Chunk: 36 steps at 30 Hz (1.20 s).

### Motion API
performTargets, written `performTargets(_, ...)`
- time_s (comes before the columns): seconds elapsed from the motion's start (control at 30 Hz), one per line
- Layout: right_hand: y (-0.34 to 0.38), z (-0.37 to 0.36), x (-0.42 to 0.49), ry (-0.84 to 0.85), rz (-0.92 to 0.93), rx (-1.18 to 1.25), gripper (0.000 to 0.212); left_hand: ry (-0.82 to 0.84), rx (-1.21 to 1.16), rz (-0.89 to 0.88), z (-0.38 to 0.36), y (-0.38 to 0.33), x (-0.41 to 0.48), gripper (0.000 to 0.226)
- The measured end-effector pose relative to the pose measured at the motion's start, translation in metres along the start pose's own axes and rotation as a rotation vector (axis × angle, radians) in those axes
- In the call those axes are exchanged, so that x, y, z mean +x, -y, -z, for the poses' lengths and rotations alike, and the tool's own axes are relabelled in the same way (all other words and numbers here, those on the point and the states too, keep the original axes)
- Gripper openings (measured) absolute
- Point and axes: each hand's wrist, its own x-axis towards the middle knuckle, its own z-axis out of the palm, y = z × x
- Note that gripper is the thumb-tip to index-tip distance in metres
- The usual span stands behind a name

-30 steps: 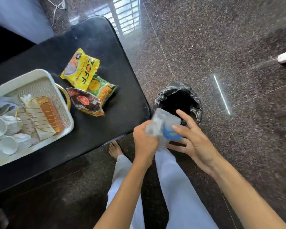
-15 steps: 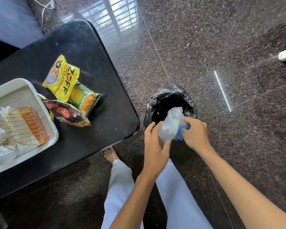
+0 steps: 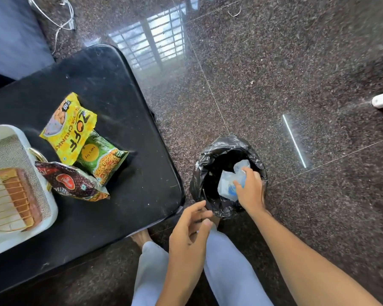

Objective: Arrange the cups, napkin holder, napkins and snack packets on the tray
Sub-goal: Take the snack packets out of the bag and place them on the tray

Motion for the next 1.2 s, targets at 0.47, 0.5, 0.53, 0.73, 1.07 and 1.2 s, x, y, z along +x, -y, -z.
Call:
performTargets(0.47, -0.014, -0.075, 0.043, 0.129, -0.060, -0.202, 0.072, 0.046, -0.097, 0.123, 0.008, 0.047, 0.015, 0.027)
performTargets(0.5, -0.013, -0.078, 0.042, 0.122, -0.057, -0.201, 0.072, 0.043, -0.108, 0.127, 0.010, 0.049, 0.014, 0.026)
performTargets(0.53, -0.012, -0.079, 0.039, 0.110, -0.051, -0.195, 0.071, 0.041, -0.118, 0.131, 0.013, 0.050, 0.012, 0.025)
performTargets(0.73, 0.036, -0.047, -0.011, -0.188, 0.000, 0.114, 0.044, 0.043, -0.173, 0.133, 0.050, 0.038, -0.017, 0.023)
performTargets(1.07, 0.228, 0.007, -0.189, -0.027, 0.501, 0.486, 0.035, -0.070, -0.411, 0.057, 0.173, -0.010, -0.079, 0.022)
performTargets(1.2, 0.269, -0.037, -0.215, 0.031, 0.518, 0.143, 0.072, -0.152, -0.532, 0.004, 0.235, -0.012, -0.091, 0.018)
